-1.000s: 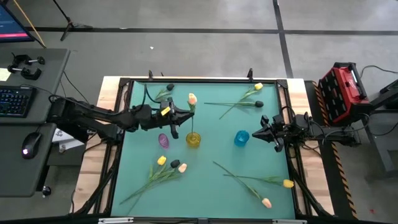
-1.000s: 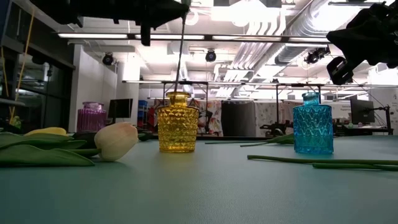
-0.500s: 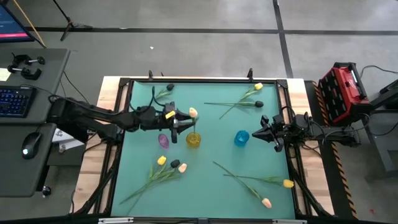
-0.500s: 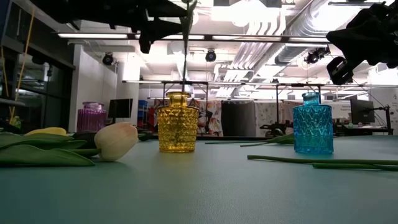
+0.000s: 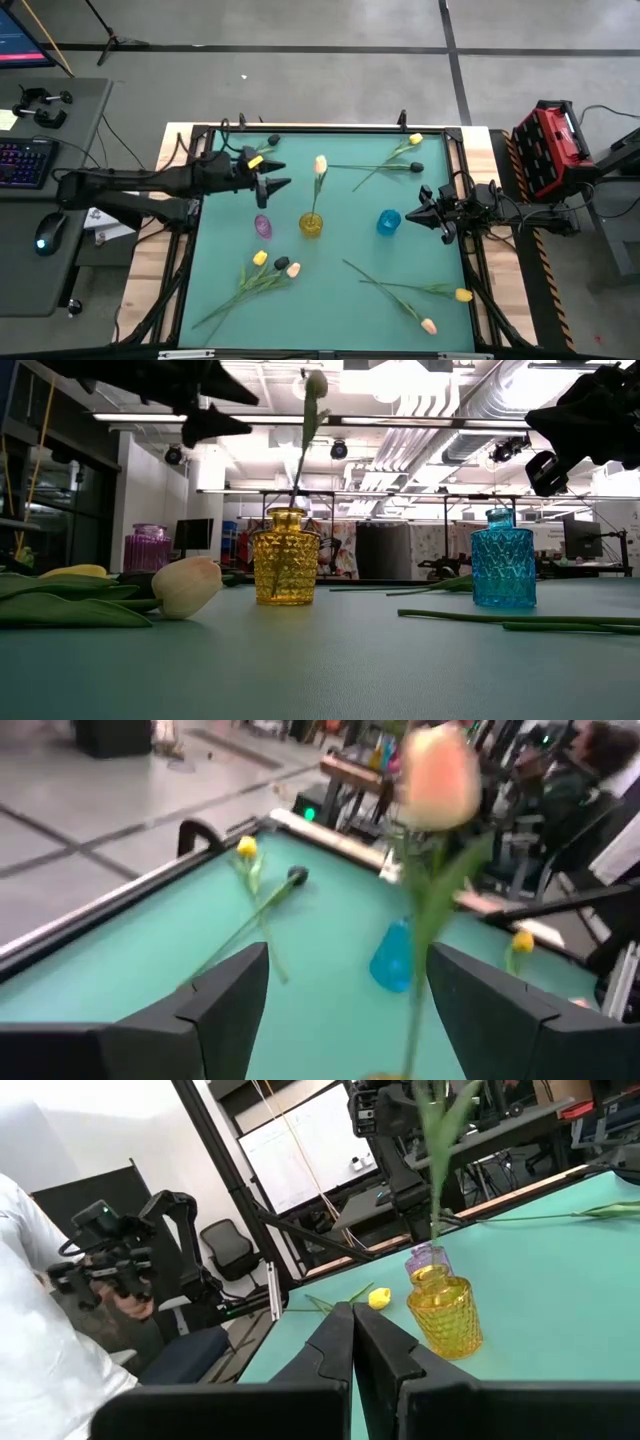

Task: Sort flowers into vase by color
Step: Put the left white flower into the yellow vase

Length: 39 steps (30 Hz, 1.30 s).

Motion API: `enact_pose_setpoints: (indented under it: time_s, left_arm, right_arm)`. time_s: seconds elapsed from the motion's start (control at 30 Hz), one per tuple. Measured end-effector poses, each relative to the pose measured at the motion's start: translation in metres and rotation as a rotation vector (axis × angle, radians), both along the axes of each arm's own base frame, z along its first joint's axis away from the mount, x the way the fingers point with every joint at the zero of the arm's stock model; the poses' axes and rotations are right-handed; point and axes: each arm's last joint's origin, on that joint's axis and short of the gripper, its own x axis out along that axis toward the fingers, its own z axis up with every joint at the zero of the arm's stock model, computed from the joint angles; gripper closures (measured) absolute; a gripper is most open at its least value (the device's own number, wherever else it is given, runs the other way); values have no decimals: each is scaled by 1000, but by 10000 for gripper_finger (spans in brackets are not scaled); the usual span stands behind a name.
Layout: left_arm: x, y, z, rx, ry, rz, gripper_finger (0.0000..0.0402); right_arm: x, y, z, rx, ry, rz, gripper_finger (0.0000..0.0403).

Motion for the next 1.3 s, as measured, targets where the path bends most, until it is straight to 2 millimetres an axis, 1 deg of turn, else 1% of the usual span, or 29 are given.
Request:
enact_pose_setpoints:
  time_s: [0.1, 0.23, 0.43, 0.5, 0.6, 0.7, 0.87, 0.97, 1.03, 1.17, 1.3]
  left_arm:
    - [-8, -5, -2, -25, 55, -41, 143]
    - [-12, -16, -10, -103, 140, -80, 144]
    - [-21, -40, -29, -346, 333, -130, 144]
    - [-23, -50, -33, -445, 379, -175, 144]
    - [-22, -71, -38, -580, 444, -243, 144]
    - [-15, -99, -39, -624, 518, -310, 144]
    - [0, -153, -48, -620, 686, -398, 145]
    - [7, -186, -59, -565, 798, -444, 145]
    - [8, -202, -69, -515, 892, -446, 145]
    - [10, -225, -87, -338, 997, -457, 145]
    - [8, -234, -103, -170, 1004, -428, 145]
  right_arm:
    - [0, 0, 0, 0, 0, 0, 402]
    - [0, 0, 0, 0, 0, 0, 402]
    - [0, 0, 0, 0, 0, -1, 402]
    - [0, 0, 0, 0, 0, -1, 402]
    - [0, 0, 0, 0, 0, -1, 402]
    - [0, 0, 0, 0, 0, -1, 402]
    - [0, 0, 0, 0, 0, -1, 402]
    - [0, 0, 0, 0, 0, -1, 402]
    - [0, 0, 0, 0, 0, -1, 402]
    - [0, 0, 0, 0, 0, -1, 402]
    - [0, 0, 0, 0, 0, -1, 402]
